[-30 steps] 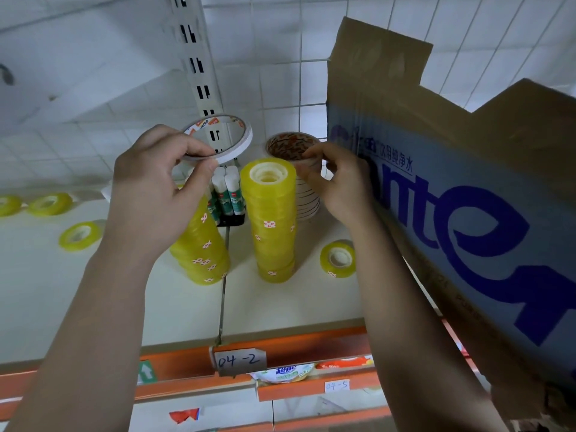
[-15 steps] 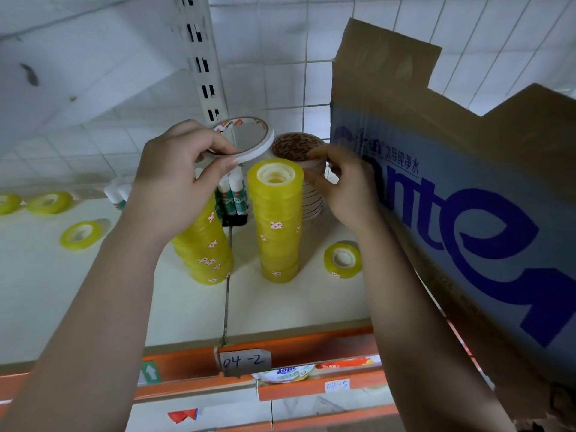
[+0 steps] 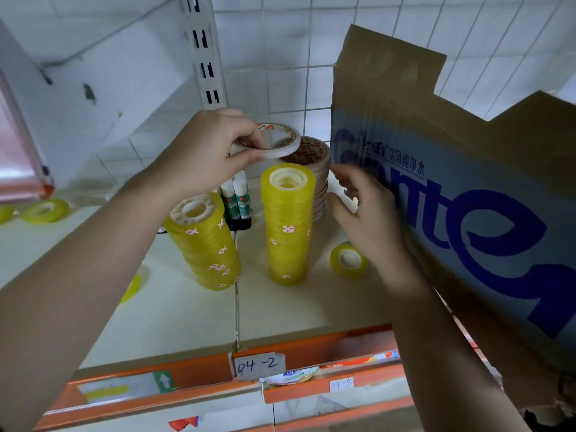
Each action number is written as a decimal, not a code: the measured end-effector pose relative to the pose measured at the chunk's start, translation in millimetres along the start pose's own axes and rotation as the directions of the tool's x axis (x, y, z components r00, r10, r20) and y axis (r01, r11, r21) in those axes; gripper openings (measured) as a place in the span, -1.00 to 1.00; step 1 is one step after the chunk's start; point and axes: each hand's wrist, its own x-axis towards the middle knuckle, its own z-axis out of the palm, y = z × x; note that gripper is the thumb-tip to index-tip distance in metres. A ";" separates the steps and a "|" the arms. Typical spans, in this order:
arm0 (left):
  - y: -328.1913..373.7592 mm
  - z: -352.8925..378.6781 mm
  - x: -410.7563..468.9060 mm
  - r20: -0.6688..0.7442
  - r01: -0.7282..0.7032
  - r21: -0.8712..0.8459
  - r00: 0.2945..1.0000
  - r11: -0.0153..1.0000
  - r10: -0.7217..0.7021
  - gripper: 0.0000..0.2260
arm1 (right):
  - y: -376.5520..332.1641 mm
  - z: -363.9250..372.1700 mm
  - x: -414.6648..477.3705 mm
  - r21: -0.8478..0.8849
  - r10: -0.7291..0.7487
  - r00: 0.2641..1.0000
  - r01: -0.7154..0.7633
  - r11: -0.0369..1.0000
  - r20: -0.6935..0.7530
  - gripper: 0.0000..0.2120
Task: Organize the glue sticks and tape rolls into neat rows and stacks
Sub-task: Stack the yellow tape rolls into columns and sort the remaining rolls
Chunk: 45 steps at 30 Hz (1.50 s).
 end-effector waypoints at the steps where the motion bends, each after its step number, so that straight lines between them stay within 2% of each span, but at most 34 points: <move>1: -1.6 1.1 3.4 0.007 -0.011 -0.002 1.000 1.000 0.011 -0.90 | -0.6 -1.0 -3.5 -0.015 -0.002 1.000 0.002 1.000 0.001 -0.69; 8: -0.8 13.2 29.7 0.067 -0.060 -0.048 0.996 0.997 0.064 -0.87 | 5.1 1.1 -23.5 -0.078 -0.037 0.999 0.036 0.996 -0.016 -0.74; 17: 2.9 32.5 47.0 0.187 -0.092 -0.077 0.977 0.993 0.105 -0.82 | 5.2 5.4 -32.0 -0.061 0.023 1.000 -0.024 0.998 -0.012 -0.79; 26: -2.3 27.9 46.4 0.211 -0.090 -0.101 0.971 0.991 0.110 -0.77 | 4.9 6.8 -32.5 -0.043 0.020 1.000 -0.020 0.999 0.005 -0.80; 34: -3.4 25.5 49.9 0.252 -0.122 -0.051 0.959 0.991 0.131 -0.83 | 4.7 7.3 -35.0 -0.021 0.035 0.999 -0.034 0.999 0.030 -0.80; 45: -6.0 24.4 49.9 0.283 -0.119 -0.068 0.950 0.991 0.134 -0.82 | 6.4 7.8 -37.3 0.007 0.117 0.990 -0.118 0.993 0.082 -0.78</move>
